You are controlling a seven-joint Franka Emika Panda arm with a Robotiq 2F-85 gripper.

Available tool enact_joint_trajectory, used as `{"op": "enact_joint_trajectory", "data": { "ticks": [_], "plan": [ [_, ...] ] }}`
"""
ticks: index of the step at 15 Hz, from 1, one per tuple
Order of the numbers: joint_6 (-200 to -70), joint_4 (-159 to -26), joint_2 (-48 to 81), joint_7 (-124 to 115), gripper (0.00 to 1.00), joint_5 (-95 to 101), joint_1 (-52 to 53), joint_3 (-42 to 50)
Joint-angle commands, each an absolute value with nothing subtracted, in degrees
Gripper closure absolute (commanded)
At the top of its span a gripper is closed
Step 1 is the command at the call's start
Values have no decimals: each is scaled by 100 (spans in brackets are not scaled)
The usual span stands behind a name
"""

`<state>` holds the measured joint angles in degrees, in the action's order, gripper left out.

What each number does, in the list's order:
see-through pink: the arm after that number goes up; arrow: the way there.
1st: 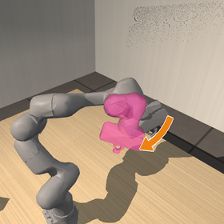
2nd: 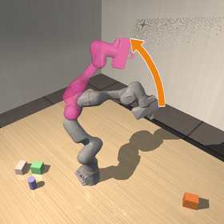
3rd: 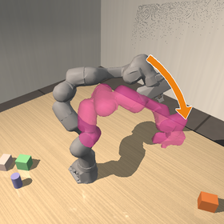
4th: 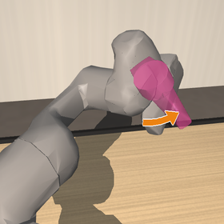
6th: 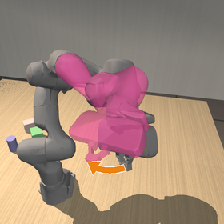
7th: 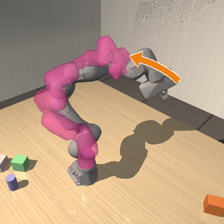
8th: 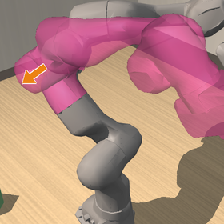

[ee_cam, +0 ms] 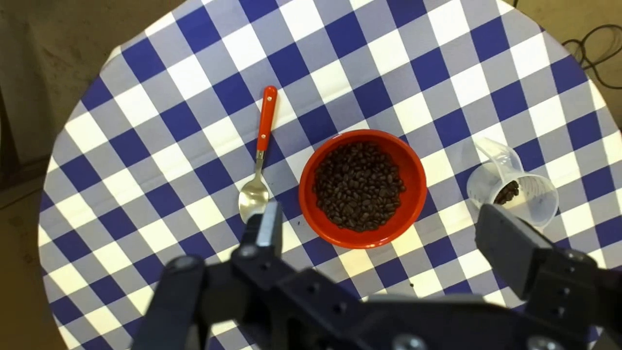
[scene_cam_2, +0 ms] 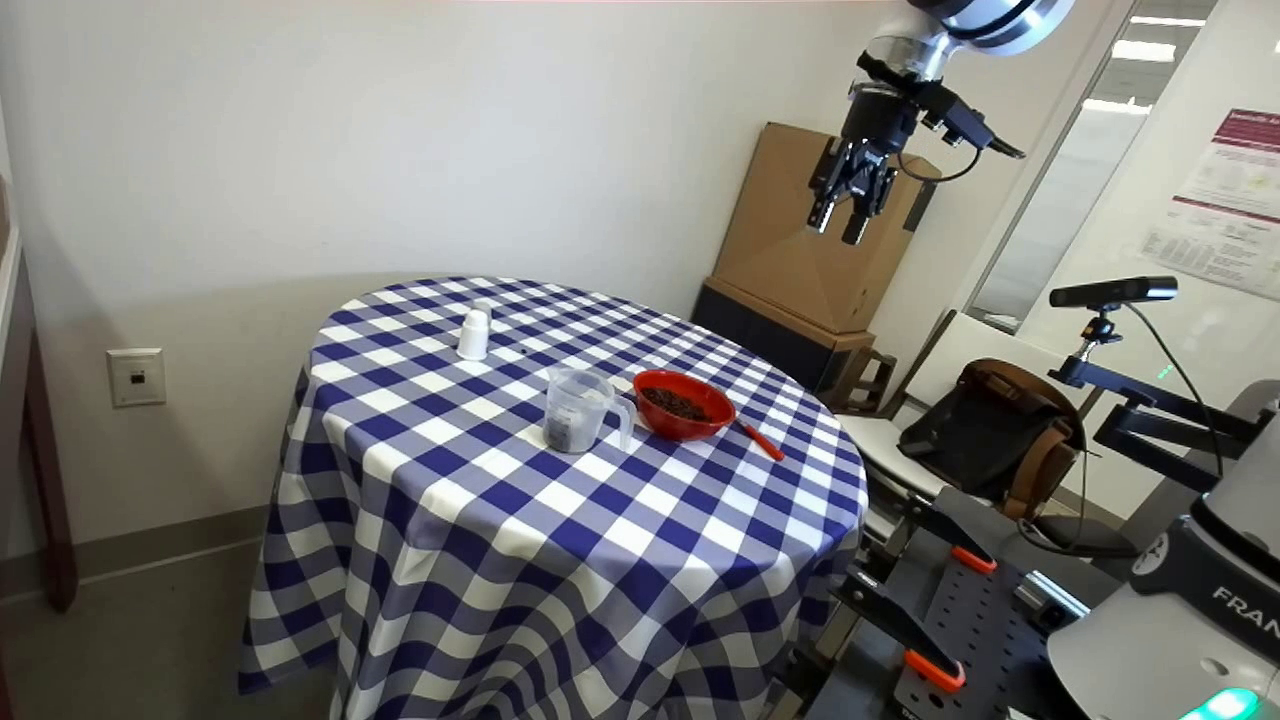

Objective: Pour some of the contents from the jug into the bowl

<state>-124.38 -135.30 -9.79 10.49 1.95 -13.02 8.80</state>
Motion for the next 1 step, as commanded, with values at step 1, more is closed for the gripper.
{"op": "enact_joint_trajectory", "data": {
  "ticks": [1],
  "plan": [
    [-12391, -13522, -1015, 1027, 0, 217, -1195, 982]
  ]
}}
